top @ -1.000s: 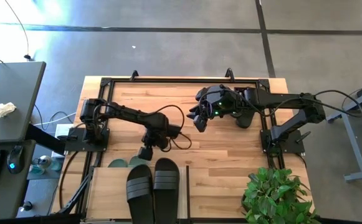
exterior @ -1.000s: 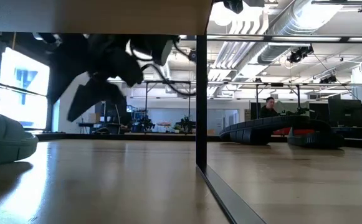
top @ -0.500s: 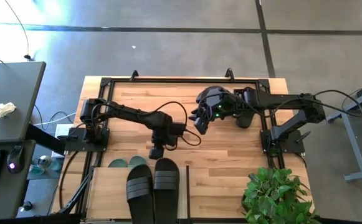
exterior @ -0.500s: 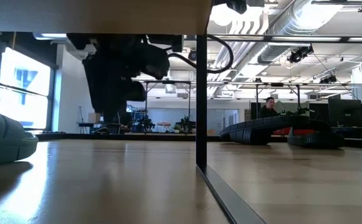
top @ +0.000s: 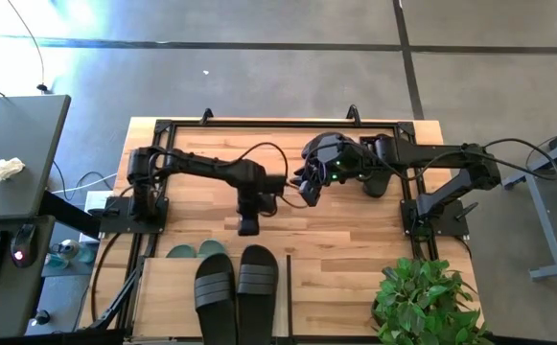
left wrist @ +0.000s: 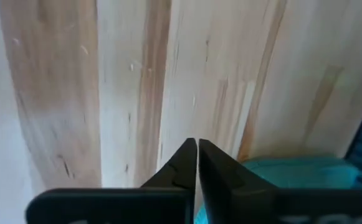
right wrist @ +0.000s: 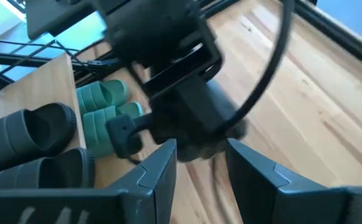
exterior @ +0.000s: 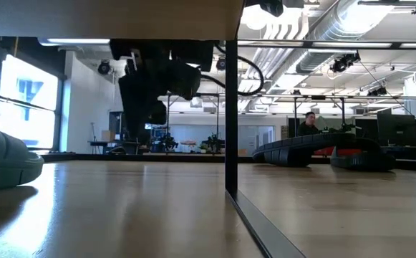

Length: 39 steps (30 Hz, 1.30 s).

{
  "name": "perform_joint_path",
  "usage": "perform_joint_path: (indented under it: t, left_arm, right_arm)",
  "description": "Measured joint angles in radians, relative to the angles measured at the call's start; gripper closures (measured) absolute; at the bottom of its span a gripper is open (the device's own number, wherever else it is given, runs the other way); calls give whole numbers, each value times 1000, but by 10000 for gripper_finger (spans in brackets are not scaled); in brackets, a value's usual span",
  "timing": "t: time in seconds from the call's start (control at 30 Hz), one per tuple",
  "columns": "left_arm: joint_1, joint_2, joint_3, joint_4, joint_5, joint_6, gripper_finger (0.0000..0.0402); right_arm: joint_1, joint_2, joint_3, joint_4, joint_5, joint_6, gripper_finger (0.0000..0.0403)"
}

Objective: Pick and place slides into the shelf
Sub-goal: Put the green slipper under the shelf

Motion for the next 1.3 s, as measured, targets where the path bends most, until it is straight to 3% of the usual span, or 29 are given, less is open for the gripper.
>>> perform_joint_path:
  t: [0.37,0.93,1.2,1.3]
  left_arm:
    - [2,45,2,58,135,-50,397]
    - [-22,46,-6,12,152,-105,397]
    - [-75,46,-6,117,139,-111,397]
    - [-87,46,-7,120,90,-135,397]
  right_arm:
    - [0,0,0,-68,-59,38,274]
    - [0,0,0,-105,-40,165,274]
    - [0,0,0,-115,-9,177,274]
    - [0,0,0,-135,-8,189,274]
